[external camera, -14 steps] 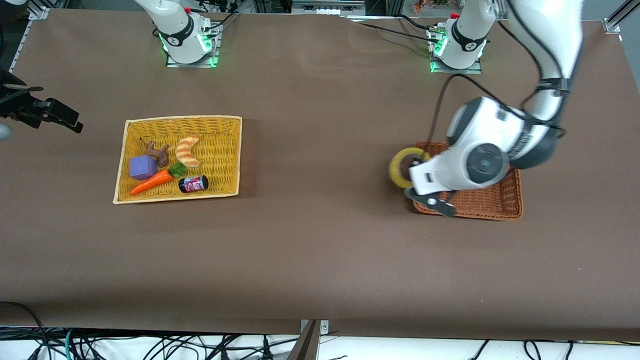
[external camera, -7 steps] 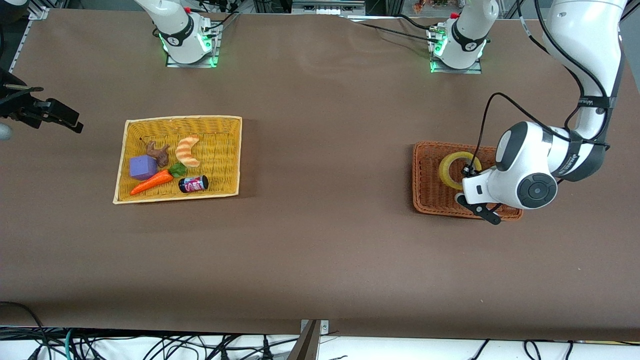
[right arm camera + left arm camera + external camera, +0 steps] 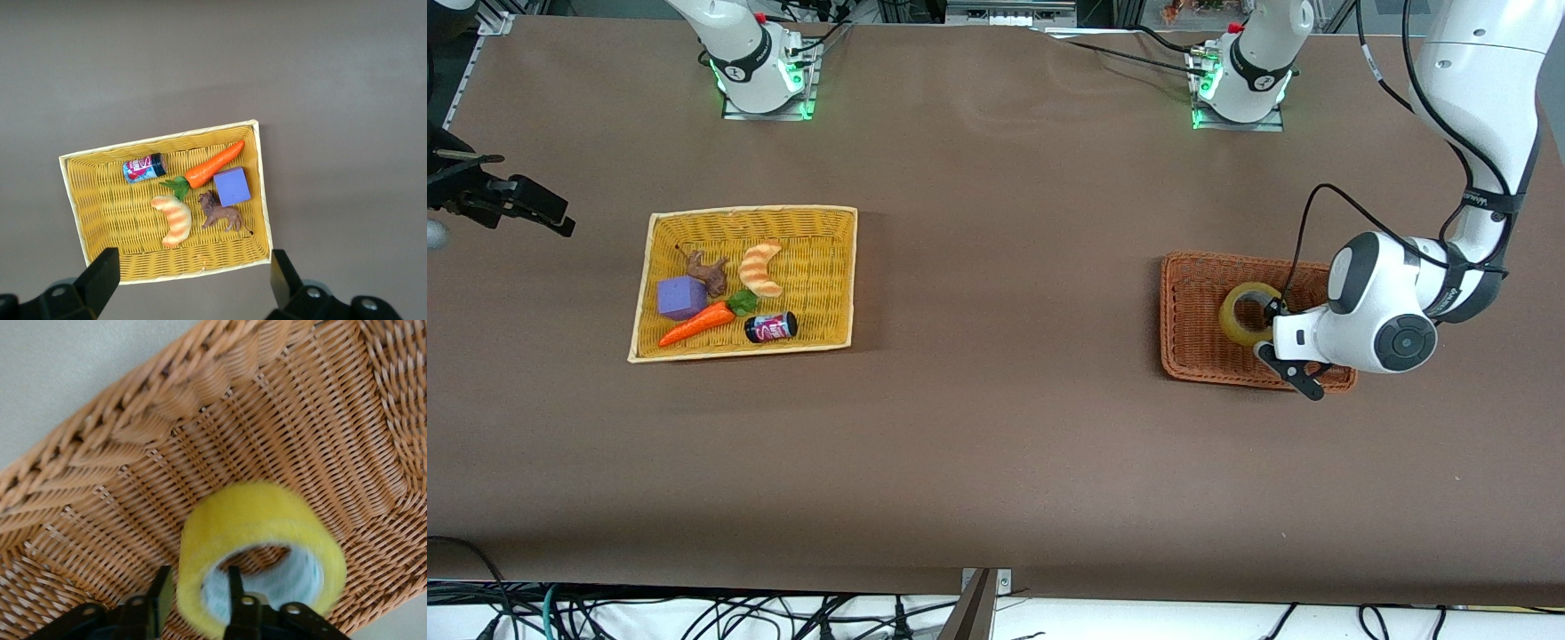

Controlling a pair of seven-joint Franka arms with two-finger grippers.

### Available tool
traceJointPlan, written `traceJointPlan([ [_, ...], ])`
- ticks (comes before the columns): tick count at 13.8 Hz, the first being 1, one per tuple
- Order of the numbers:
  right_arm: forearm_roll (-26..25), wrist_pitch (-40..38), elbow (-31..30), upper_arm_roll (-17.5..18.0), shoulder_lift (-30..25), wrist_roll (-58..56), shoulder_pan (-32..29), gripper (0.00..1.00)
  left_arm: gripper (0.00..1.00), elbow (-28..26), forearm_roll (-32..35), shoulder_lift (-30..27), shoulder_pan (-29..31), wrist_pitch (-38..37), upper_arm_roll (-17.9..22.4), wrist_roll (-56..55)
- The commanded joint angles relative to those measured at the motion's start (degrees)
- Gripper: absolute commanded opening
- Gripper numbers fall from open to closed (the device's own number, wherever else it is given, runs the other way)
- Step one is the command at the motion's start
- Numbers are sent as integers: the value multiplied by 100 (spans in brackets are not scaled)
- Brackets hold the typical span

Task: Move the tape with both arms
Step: 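Open the left gripper and lift it away from the basket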

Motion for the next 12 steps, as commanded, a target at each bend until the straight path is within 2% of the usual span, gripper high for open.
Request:
traceJointPlan([
  [1,-21,-129,156,56,55,-42,-66,100,100,130,52,-757,-5,-460,-100,95],
  [3,-12,-129,156,56,55,-51,-66,100,100,349,51,-1277,-23,-733,-310,-27],
  [9,-3,-129,156,56,55,-51,-66,100,100,816,-45,-2464,11,-1340,-285,-439],
  [12,-3,-129,156,56,55,-51,-66,100,100,493,-852,-3097,-119,-1350,355,-1972],
])
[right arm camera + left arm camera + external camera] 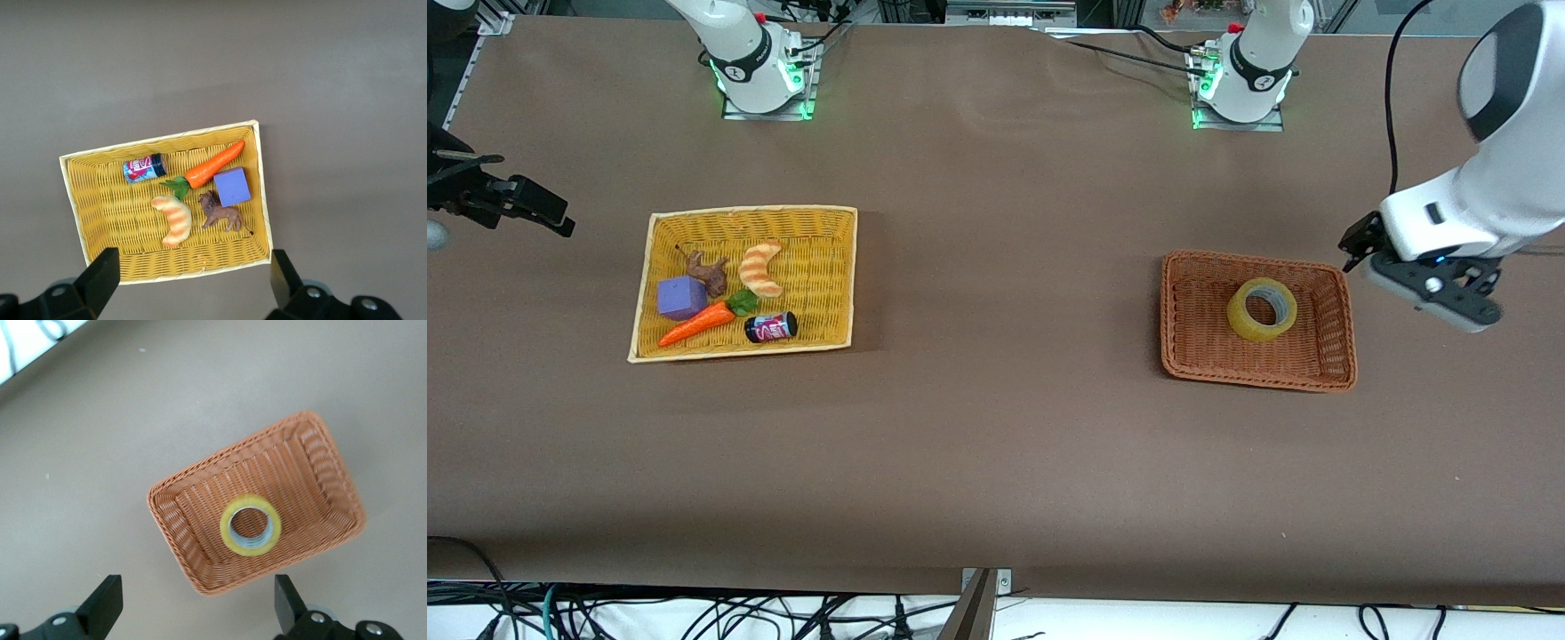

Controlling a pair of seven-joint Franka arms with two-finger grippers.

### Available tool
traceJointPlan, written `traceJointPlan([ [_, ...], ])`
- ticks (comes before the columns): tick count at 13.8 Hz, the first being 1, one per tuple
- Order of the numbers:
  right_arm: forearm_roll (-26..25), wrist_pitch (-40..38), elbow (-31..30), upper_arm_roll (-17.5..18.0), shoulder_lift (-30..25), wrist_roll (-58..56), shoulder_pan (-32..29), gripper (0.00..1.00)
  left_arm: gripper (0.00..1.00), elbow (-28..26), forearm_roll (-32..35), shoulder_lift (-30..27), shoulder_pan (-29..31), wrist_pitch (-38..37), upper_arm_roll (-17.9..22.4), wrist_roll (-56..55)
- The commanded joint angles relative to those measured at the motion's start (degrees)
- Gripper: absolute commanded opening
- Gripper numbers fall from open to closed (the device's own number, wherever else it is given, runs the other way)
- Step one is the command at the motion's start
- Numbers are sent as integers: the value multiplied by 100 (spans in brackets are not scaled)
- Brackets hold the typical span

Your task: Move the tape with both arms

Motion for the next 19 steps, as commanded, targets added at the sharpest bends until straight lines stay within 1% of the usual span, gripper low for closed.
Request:
traceJointPlan([
  [1,-3,-120,135,53,42,-51,-66,100,100,-455,-358,-504,-276,-24,567,-1514],
  [2,-3,-120,135,53,42,-51,-66,100,100,-570,-358,-662,-582,-24,734,-1999],
  [4,-3,-120,135,53,42,-51,-66,100,100,-746,-384,-848,-760,28,832,-2100],
  [6,-3,-120,135,53,42,-51,-66,100,100,-948,-716,-1015,-1094,98,1261,-2083],
  [11,-3,-120,135,53,42,-51,-66,100,100,-879,-736,-1016,-1130,46,1254,-2101],
  [14,-3,-120,135,53,42,-51,-66,100,100,-677,-736,-875,-1130,37,1245,-2101],
  [19,-3,-129,135,53,42,-42,-66,100,100,-668,-727,-866,-1130,20,1237,-2100],
])
